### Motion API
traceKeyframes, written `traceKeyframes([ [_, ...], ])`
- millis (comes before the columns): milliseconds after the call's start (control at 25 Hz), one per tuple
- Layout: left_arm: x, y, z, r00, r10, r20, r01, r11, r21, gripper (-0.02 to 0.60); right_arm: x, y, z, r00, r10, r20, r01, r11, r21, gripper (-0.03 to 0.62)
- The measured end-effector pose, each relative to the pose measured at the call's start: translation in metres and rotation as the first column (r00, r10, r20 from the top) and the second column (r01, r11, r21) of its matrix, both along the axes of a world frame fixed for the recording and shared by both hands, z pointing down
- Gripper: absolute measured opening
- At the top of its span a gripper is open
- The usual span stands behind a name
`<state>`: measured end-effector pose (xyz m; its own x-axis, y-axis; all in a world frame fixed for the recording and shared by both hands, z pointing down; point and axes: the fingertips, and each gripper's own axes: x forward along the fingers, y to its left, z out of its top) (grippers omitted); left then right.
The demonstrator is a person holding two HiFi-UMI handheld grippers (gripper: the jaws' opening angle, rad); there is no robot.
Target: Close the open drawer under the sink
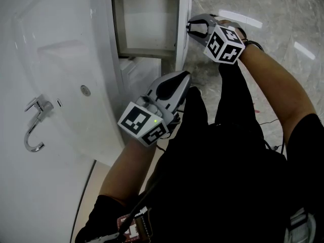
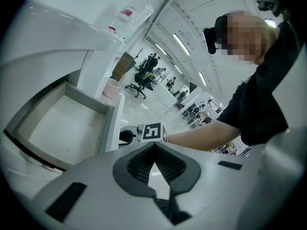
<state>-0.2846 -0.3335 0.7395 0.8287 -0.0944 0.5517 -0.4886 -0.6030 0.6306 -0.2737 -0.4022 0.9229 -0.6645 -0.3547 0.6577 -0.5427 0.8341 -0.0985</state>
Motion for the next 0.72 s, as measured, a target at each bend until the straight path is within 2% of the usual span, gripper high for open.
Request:
traceKeyframes([
  [720, -0.027, 0.009, -0.004, 0.999, -0.044, -0.018, 0.044, 0.999, 0.012, 0.0, -0.021, -0.012, -0.005, 1.0, 0.002, -0.005, -0.002, 1.0, 0.016, 0.126],
])
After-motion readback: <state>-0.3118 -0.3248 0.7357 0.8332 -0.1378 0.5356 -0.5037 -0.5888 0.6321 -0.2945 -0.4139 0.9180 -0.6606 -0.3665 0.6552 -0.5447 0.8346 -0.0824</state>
